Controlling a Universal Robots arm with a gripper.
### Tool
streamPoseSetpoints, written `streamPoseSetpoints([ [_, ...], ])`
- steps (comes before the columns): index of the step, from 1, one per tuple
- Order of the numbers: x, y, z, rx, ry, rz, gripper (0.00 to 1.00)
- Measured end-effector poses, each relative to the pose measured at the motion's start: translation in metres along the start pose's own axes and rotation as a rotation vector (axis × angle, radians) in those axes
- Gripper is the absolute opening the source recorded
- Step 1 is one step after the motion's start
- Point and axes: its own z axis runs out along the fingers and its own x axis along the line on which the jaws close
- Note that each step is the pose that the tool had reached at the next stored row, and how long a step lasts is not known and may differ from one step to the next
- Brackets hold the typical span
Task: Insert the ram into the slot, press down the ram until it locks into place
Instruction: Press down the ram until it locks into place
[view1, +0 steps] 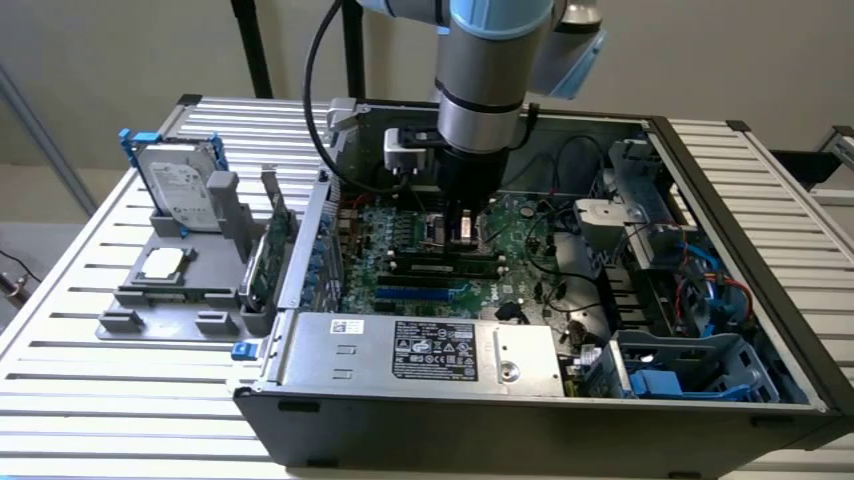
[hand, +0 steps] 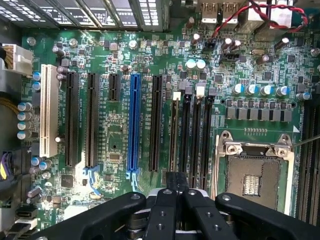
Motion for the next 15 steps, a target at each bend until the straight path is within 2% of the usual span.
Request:
streamPoseSetpoints([
  [2, 0.0, 0.0004, -0.007, 0.0004, -0.0025, 0.0, 0.11],
  [8, 0.001, -0.0007, -0.0324, -0.0007, -0.0014, 0.0, 0.11],
  [12, 0.001, -0.0007, -0.0326, -0.0007, -0.0009, 0.0, 0.11],
  [15, 0.001, -0.0007, -0.0327, -0.0008, 0.0019, 0.0, 0.11],
])
